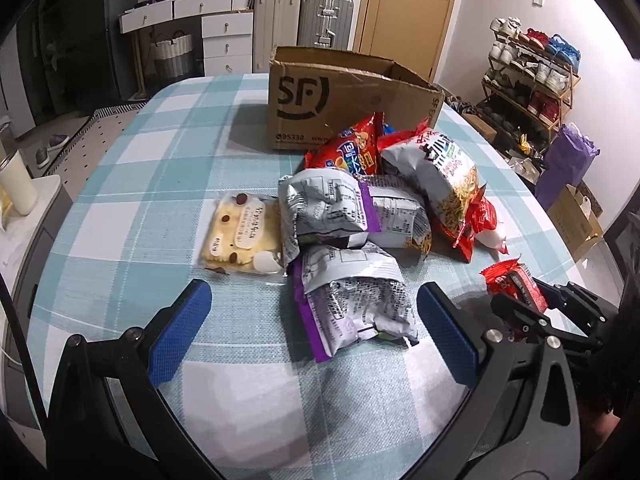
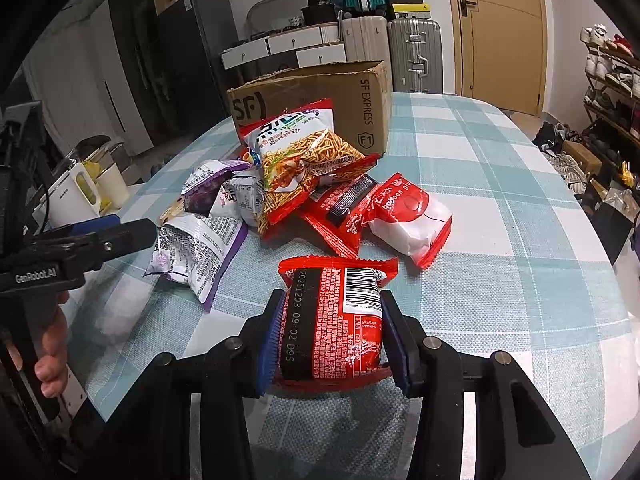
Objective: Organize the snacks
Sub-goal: 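Grasp the white-and-purple chip bag with the left tool while the right holds the wafer, then carry both packets over the cardboard box and open both tools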
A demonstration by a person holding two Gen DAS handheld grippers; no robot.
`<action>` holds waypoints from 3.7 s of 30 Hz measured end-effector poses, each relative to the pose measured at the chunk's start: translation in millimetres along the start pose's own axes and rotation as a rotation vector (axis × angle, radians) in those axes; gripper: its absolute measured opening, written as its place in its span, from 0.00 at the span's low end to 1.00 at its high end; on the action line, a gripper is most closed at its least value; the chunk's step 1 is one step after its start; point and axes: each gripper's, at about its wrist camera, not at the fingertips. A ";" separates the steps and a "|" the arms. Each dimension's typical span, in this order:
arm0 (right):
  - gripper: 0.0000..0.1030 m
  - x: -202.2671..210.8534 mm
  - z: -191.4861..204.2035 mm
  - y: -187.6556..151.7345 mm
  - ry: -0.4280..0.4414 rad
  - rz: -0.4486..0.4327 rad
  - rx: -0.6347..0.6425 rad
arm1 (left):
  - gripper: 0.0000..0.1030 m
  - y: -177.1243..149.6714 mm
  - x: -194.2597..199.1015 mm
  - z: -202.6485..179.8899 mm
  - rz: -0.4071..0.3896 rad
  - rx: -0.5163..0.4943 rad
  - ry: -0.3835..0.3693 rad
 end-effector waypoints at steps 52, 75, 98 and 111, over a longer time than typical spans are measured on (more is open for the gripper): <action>0.45 22.7 9.9 9.1 -0.008 -0.033 0.029 | 0.37 -4.9 -53.2 4.0 0.070 0.024 -0.242; 0.45 41.0 27.8 66.2 0.095 -0.112 0.035 | 0.37 30.4 37.2 22.3 -0.080 0.021 -0.320; 0.45 4.4 27.1 217.7 0.171 -0.151 0.070 | 0.37 201.8 13.6 19.4 -0.136 -0.051 -0.326; 0.45 -55.8 16.4 285.3 0.134 -0.115 0.080 | 0.37 294.6 -48.4 12.3 -0.100 -0.075 -0.303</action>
Point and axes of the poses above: each gripper's, at about its wrist camera, not at the fingertips, and x roughly against the way its jaws point, z to its left, y to its top, and after that the axes turned 4 degrees about -z, right-handed
